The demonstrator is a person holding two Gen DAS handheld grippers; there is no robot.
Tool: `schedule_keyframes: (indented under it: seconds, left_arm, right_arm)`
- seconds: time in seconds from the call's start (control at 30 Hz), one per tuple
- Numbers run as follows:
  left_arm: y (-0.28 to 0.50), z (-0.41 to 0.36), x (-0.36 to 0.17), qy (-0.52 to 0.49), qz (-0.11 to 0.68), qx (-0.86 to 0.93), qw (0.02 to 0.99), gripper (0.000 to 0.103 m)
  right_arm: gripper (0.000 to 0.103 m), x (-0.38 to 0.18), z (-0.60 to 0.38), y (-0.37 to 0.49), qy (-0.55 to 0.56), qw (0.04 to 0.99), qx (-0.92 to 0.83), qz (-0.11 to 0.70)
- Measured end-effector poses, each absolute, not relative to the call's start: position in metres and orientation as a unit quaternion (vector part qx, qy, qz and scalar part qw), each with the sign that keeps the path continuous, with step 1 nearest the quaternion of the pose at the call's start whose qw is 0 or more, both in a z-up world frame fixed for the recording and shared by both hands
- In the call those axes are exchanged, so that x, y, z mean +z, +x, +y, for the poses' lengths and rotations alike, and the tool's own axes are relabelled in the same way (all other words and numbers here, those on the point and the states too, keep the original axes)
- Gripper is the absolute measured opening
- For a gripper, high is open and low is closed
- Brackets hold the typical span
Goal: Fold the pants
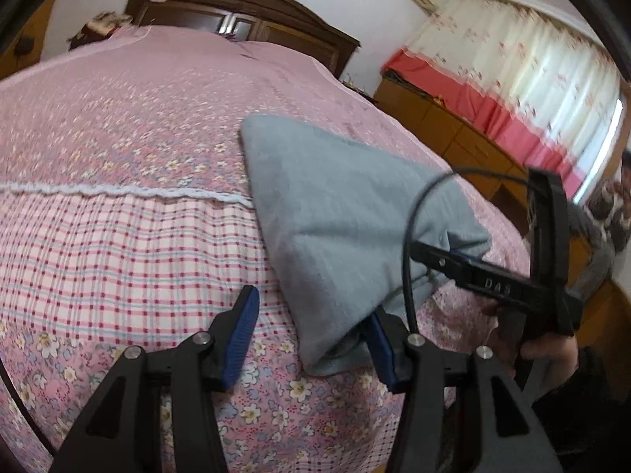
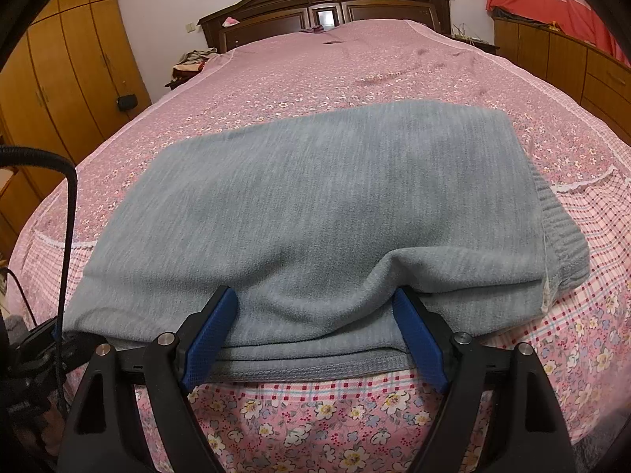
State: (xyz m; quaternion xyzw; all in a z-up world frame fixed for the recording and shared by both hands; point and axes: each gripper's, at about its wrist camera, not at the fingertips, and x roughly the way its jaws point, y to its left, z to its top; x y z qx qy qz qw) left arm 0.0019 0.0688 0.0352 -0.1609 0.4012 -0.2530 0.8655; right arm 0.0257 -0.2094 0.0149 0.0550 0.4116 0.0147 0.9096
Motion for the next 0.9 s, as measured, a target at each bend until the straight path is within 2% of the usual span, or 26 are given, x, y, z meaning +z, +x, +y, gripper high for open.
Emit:
schedule_keyframes:
  seconds: [0.07, 0.1, 0.13, 0.2, 0.27, 0.33, 0.47, 0.67, 0.87, 0.9]
  left_arm:
    - [0.005, 0.078, 0.034, -0.186, 0.408, -0.245, 0.859, 0.052]
    - [0.007, 0.082, 0.033, -0.193, 0.414, -0.244, 0.856, 0.047]
    - [0.008, 0.084, 0.033, -0.193, 0.417, -0.245, 0.854, 0.030]
    - [0.011, 0.084, 0.032, -0.184, 0.436, -0.267, 0.840, 0.009]
    - [0.007, 0.080, 0.039, -0.143, 0.435, -0.259, 0.851, 0.009]
    - [-0.007, 0.066, 0.056, -0.036, 0.404, -0.237, 0.883, 0.008]
    - [-0.055, 0.028, 0.080, 0.206, 0.282, -0.161, 0.923, 0.008]
    - [-0.053, 0.035, 0.045, 0.246, 0.317, -0.124, 0.908, 0.009]
    - [-0.073, 0.018, 0.033, 0.332, 0.282, -0.143, 0.889, 0.009]
    - [-0.078, 0.027, 0.038, 0.309, 0.279, -0.171, 0.893, 0.016]
  right_arm:
    - [0.083, 0.015, -0.209, 0.026, 0.054, 0.910, 0.015, 0.412]
    - [0.083, 0.015, -0.209, 0.026, 0.053, 0.910, 0.015, 0.412]
    - [0.083, 0.015, -0.209, 0.026, 0.051, 0.910, 0.015, 0.412]
    - [0.084, 0.014, -0.209, 0.026, 0.050, 0.910, 0.015, 0.412]
    - [0.084, 0.014, -0.209, 0.026, 0.049, 0.910, 0.016, 0.412]
    - [0.084, 0.015, -0.209, 0.027, 0.046, 0.909, 0.016, 0.414]
    - [0.082, 0.023, -0.212, 0.023, 0.061, 0.909, 0.024, 0.412]
    - [0.078, 0.027, -0.216, 0.021, 0.077, 0.907, 0.023, 0.414]
    - [0.074, 0.042, -0.224, 0.006, 0.088, 0.915, -0.008, 0.394]
    - [0.074, 0.051, -0.231, 0.000, 0.096, 0.924, -0.011, 0.369]
